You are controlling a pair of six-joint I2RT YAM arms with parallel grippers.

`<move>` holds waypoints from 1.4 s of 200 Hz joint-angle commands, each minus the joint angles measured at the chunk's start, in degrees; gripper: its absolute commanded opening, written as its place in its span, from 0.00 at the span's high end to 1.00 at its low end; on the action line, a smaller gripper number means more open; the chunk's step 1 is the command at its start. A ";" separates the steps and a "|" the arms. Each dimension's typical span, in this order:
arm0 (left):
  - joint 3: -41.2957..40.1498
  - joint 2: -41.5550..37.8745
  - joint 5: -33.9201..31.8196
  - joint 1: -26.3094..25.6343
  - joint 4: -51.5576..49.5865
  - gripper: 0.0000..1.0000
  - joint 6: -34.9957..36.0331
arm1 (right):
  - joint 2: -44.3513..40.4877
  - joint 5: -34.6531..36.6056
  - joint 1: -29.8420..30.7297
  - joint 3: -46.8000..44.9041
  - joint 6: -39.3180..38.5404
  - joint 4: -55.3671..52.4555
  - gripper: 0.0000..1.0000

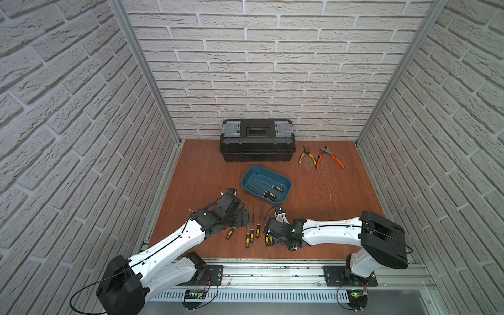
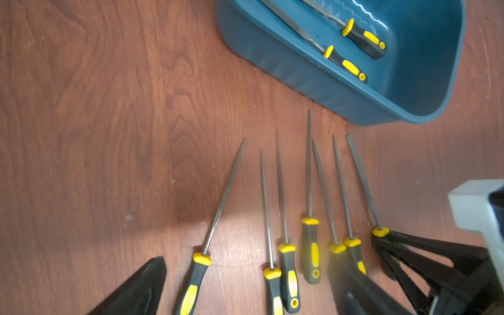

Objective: Put the file tool into the storage box
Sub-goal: Pick up the file tool from the center of the board, then place the file tool in the storage box.

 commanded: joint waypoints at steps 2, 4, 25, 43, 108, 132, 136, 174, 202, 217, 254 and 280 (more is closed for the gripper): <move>2.72 1.27 -0.84 -1.20 0.79 0.02 1.25 | -1.65 2.66 0.93 -2.36 2.04 -3.23 0.84; 2.89 1.42 -0.87 -1.31 0.73 0.02 1.27 | -1.81 2.83 0.94 -2.47 2.12 -3.31 0.85; 4.56 2.51 -1.91 -2.81 0.33 0.02 1.45 | -4.17 4.06 1.21 -3.86 2.55 -4.11 0.88; 5.76 3.27 -2.70 -4.11 0.33 0.02 1.51 | -6.90 5.30 1.30 -5.09 2.92 -5.15 0.90; 8.43 3.83 -4.22 -7.22 3.19 0.02 2.00 | -20.35 10.72 1.20 -8.77 1.50 -11.53 0.88; 9.97 4.43 -4.38 -6.65 5.14 0.02 3.48 | -23.61 12.49 0.67 -8.13 -1.48 -14.65 0.87; 10.38 4.69 -4.34 -6.33 5.23 0.02 3.76 | -24.03 12.83 0.49 -7.74 -1.96 -15.31 0.87; 14.90 8.73 -0.47 -1.65 6.12 0.02 7.31 | -28.21 14.71 -2.69 -4.31 -8.81 -16.77 0.87; 17.42 11.90 4.03 2.35 7.35 0.02 8.94 | -30.31 12.59 -6.80 -1.52 -16.58 -15.45 0.87; 19.05 13.44 5.37 4.04 7.18 0.02 9.96 | -30.68 9.86 -10.03 0.00 -20.83 -14.45 0.87; 21.58 16.03 8.07 8.19 7.48 0.02 11.20 | -28.63 0.61 -18.03 5.14 -31.86 -10.70 0.87; 22.47 17.08 9.56 11.23 7.45 0.02 11.99 | -23.49 -5.57 -22.29 10.53 -38.62 -9.29 0.87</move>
